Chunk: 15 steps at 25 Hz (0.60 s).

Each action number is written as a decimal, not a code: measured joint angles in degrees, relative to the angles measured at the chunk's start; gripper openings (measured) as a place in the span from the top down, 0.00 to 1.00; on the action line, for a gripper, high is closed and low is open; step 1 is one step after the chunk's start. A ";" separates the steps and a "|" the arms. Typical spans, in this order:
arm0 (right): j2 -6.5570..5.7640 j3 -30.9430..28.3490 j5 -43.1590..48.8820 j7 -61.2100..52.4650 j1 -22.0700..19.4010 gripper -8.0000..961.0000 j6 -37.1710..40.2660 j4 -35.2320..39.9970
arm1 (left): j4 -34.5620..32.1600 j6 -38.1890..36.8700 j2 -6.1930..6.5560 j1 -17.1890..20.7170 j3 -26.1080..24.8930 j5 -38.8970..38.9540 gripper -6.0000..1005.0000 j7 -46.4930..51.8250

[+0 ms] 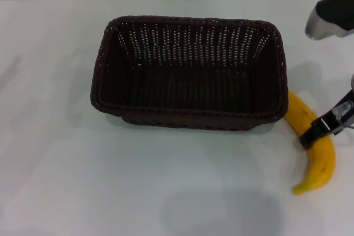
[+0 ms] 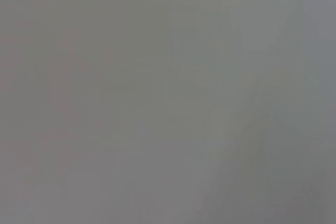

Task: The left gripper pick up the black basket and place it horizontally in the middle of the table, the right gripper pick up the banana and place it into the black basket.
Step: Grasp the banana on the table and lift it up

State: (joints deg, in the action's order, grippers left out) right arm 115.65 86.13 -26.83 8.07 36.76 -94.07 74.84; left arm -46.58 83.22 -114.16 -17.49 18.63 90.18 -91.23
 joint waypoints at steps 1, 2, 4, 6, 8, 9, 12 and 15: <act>0.02 0.34 0.45 -0.03 0.28 0.16 0.01 -0.75 | 0.00 0.01 0.01 0.00 0.00 0.00 0.12 0.00; 0.03 0.60 0.70 -0.07 0.50 0.16 0.02 -1.27 | 0.00 0.01 0.04 0.00 0.00 0.00 0.12 0.00; 0.08 1.35 1.44 -0.30 1.02 0.16 0.22 -2.40 | 0.00 -0.02 0.06 0.00 0.00 0.00 0.12 0.00; 0.06 1.93 2.07 -0.62 1.30 0.21 0.51 -2.72 | 0.00 -0.15 0.07 0.00 0.00 0.00 0.12 0.00; -0.05 2.04 2.27 -0.69 1.38 0.29 0.70 -2.38 | 0.00 -0.22 0.08 0.04 0.00 0.01 0.12 -0.01; -0.11 1.96 2.27 -0.56 1.42 0.34 0.75 -2.11 | 0.00 -0.23 0.08 0.08 0.00 0.04 0.12 0.00; -0.48 0.65 2.92 0.54 1.44 0.43 0.72 -1.40 | 0.00 -0.25 0.09 0.18 -0.01 0.15 0.12 -0.01; -0.64 -4.99 5.32 4.04 1.46 0.48 0.28 -0.18 | 0.00 -0.24 0.09 0.25 -0.07 0.21 0.12 -0.01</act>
State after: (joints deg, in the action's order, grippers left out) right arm 115.01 81.14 -21.50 12.11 38.22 -93.80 74.66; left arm -46.58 82.98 -114.08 -17.23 18.56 90.40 -91.23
